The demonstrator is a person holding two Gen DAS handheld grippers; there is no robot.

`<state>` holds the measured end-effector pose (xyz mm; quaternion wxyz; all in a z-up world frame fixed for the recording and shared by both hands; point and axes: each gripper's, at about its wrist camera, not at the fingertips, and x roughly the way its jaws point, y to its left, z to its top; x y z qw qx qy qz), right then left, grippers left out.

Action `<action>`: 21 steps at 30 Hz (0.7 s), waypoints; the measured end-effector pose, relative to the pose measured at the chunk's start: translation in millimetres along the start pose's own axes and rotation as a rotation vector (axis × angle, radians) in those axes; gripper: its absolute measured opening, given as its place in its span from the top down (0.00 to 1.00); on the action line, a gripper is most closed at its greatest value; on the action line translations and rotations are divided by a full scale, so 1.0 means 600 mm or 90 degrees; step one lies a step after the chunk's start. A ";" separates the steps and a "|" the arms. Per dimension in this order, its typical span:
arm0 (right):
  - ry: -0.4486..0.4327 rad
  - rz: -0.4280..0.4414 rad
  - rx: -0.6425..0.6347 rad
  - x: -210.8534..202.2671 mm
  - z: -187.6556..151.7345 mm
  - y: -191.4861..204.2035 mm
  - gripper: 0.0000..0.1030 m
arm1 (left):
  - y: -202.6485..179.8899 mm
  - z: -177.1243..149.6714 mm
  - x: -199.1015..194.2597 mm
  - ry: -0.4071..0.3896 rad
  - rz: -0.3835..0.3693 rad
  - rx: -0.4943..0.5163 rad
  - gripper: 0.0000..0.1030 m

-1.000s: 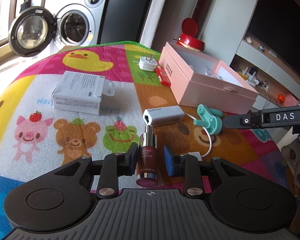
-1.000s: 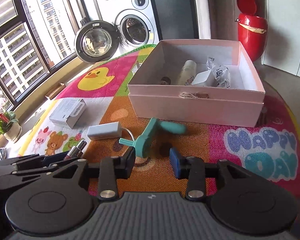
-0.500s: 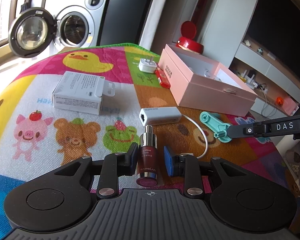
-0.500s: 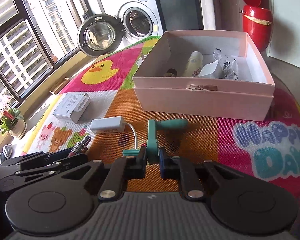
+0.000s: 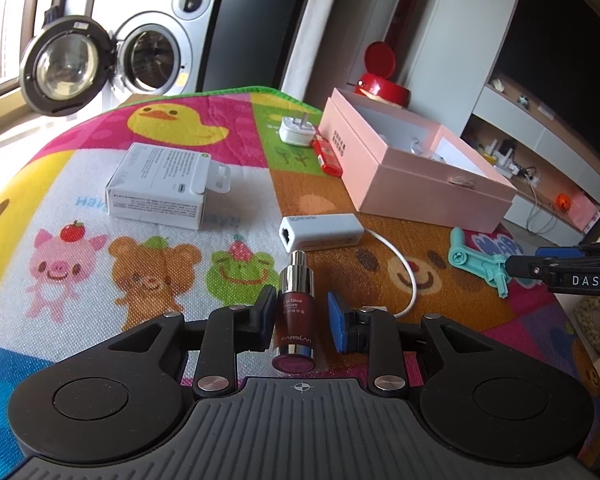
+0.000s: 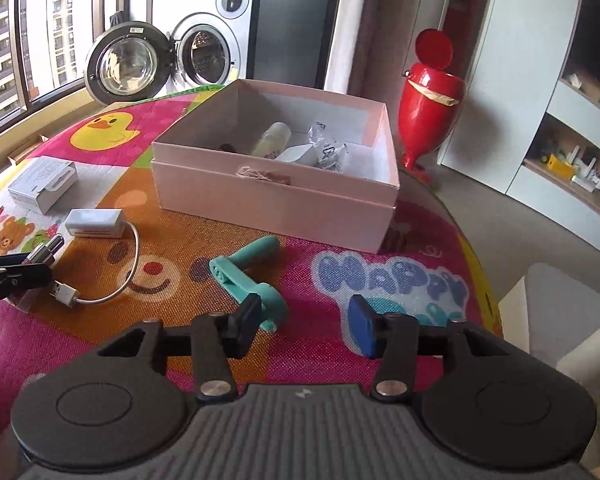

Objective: Organize rigid objects

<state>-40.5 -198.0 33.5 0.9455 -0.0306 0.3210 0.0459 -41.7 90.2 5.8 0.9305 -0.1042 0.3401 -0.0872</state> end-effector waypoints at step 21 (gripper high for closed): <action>0.001 0.010 0.046 0.027 -0.015 -0.024 0.28 | -0.005 0.000 0.000 0.004 0.010 0.005 0.70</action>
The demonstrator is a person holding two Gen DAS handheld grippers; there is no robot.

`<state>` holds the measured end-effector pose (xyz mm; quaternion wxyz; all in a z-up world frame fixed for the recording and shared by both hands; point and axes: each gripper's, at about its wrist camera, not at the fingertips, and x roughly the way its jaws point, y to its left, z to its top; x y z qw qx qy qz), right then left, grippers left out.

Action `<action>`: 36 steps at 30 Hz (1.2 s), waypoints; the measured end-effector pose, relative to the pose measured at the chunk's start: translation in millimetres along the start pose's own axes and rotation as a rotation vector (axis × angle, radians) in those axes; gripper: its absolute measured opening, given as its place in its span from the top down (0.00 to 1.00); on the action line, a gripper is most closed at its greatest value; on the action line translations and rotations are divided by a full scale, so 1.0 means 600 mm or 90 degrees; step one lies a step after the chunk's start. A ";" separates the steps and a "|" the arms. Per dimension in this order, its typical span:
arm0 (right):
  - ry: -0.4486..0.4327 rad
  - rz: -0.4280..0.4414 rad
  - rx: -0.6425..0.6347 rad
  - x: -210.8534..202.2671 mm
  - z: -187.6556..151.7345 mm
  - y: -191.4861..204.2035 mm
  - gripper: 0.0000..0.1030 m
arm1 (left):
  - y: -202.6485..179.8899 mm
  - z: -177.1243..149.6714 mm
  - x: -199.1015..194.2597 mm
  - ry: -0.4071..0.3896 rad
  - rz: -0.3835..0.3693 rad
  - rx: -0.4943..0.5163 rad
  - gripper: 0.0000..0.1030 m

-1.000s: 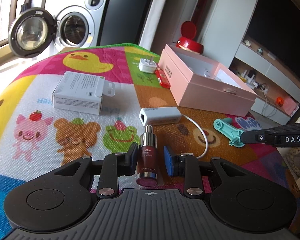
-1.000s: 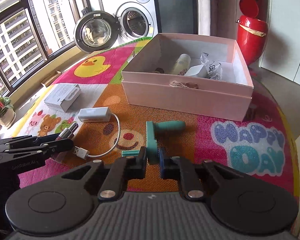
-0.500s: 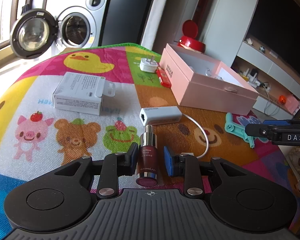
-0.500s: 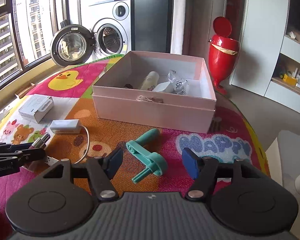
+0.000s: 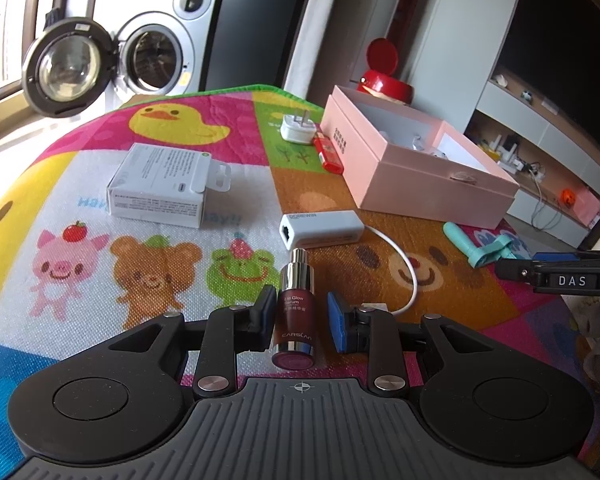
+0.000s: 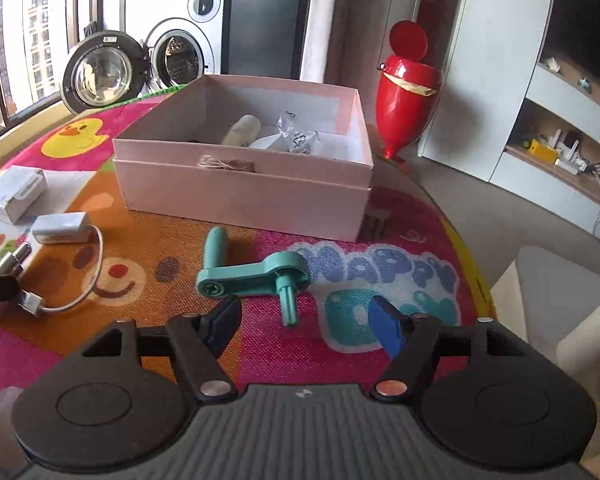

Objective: Organize rigid objects

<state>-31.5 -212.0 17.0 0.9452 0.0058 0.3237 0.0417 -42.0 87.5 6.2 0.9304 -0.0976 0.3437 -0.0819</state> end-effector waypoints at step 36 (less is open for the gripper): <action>-0.161 0.068 -0.051 -0.165 0.039 0.003 0.32 | -0.063 0.075 -0.035 0.015 -0.102 0.091 0.77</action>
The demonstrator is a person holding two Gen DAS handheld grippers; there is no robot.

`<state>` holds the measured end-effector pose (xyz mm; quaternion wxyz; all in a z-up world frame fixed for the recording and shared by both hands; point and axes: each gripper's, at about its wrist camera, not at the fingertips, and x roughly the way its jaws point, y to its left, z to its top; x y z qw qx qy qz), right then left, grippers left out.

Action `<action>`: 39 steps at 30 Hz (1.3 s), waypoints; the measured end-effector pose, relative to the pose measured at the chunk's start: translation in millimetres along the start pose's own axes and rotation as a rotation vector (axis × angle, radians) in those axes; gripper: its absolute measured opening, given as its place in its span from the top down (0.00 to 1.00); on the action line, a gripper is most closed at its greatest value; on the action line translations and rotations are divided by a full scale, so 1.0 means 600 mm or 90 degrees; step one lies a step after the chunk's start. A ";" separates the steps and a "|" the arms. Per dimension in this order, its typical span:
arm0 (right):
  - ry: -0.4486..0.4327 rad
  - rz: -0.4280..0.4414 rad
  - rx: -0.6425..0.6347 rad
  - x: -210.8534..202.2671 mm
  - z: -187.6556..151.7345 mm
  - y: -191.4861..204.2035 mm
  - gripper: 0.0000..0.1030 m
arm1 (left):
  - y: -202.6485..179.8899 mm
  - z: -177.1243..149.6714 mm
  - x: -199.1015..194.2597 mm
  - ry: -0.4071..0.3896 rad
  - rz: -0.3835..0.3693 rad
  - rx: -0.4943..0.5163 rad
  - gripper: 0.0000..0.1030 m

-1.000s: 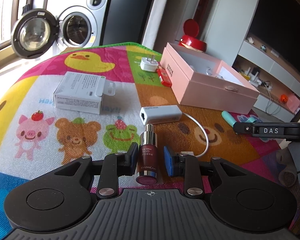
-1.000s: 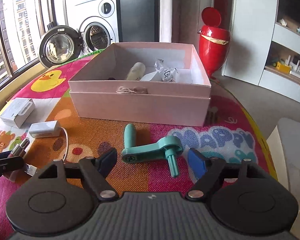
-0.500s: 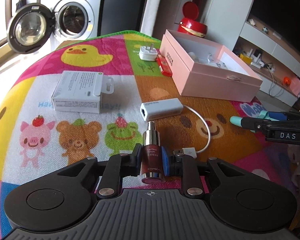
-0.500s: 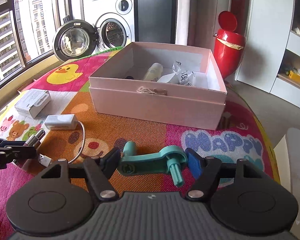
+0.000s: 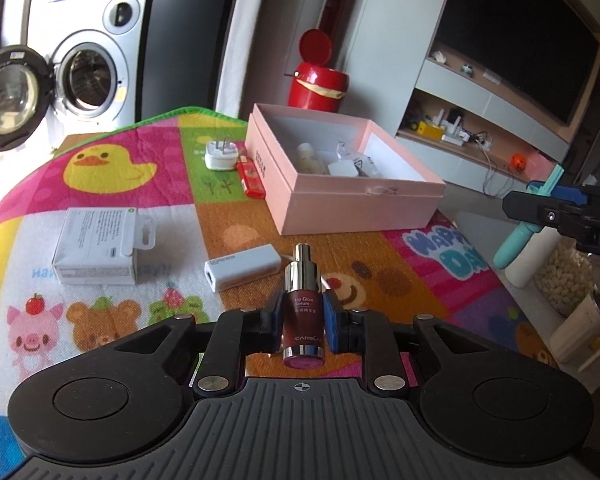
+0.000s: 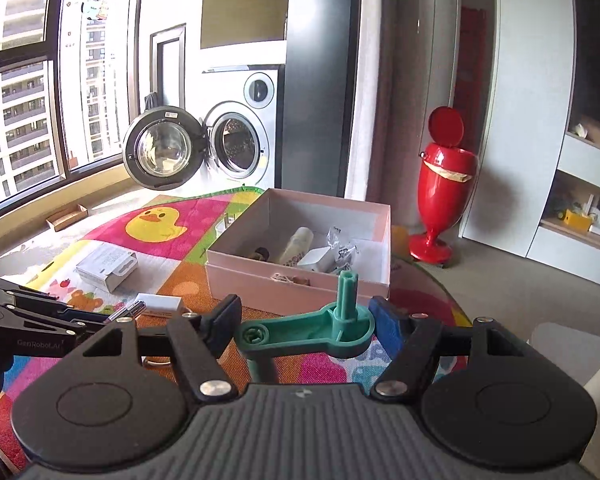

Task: Organize rigid objects
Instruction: 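Lower the teal tool into the pink box with the right tool while the left places the serum bottle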

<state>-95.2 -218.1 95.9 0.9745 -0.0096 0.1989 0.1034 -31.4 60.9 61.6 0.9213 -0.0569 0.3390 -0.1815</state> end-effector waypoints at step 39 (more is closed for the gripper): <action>0.018 -0.032 0.071 0.079 0.026 -0.055 0.32 | 0.017 0.159 0.103 -0.080 -0.036 -0.064 0.77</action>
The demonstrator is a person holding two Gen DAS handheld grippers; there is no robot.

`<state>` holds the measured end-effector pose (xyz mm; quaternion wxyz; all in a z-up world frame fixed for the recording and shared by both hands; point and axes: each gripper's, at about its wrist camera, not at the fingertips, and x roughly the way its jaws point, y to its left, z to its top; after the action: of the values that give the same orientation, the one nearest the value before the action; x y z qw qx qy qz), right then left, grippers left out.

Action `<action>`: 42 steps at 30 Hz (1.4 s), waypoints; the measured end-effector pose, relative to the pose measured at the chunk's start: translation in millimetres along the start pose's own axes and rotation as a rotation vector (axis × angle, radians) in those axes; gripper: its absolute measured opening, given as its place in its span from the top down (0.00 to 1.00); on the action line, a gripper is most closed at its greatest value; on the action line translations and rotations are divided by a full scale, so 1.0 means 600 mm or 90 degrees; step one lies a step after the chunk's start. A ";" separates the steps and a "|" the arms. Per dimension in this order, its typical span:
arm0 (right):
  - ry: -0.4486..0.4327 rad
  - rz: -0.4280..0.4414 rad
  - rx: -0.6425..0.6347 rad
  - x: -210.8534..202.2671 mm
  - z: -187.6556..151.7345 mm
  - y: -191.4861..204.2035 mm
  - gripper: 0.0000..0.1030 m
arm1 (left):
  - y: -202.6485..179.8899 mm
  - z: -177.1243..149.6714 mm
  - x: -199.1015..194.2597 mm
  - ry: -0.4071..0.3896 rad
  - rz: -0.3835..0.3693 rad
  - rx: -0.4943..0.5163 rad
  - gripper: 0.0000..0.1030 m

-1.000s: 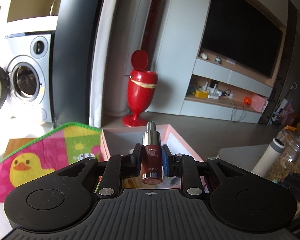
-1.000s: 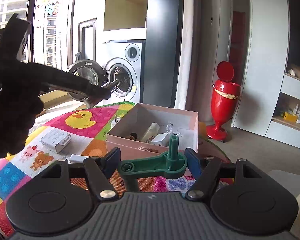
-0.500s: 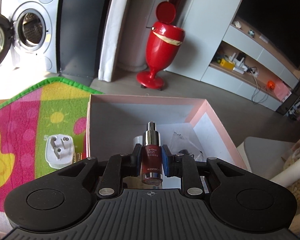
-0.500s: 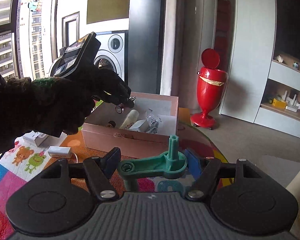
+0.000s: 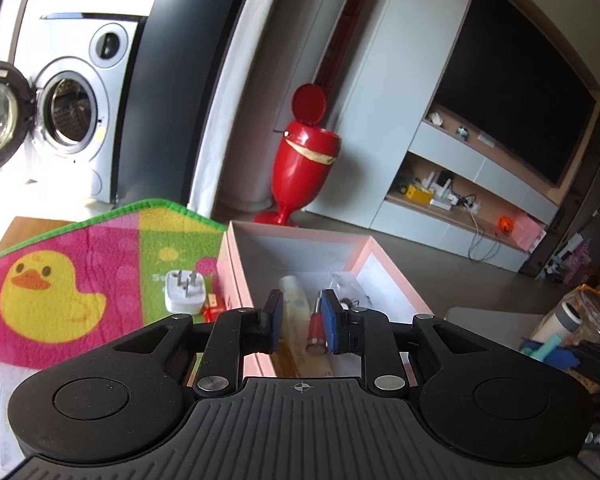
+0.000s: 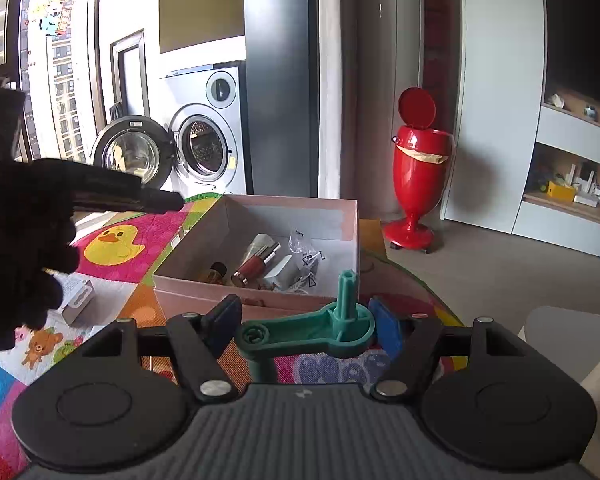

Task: Organize rigid objects
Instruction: 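Lower the teal tool into the pink box with the right tool while the left places the serum bottle, then grasp the red lighter with the right tool while the left tool reaches the white plug adapter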

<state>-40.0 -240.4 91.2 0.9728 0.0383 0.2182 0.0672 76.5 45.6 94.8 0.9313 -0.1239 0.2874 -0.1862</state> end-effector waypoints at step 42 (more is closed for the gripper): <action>-0.004 0.030 -0.200 0.027 -0.058 0.130 0.23 | 0.179 0.082 0.186 0.079 0.086 -0.217 0.77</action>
<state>-49.3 -159.5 61.3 0.9657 -0.1087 0.2010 0.1233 220.2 101.5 43.4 0.8877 -0.2483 0.3795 -0.0789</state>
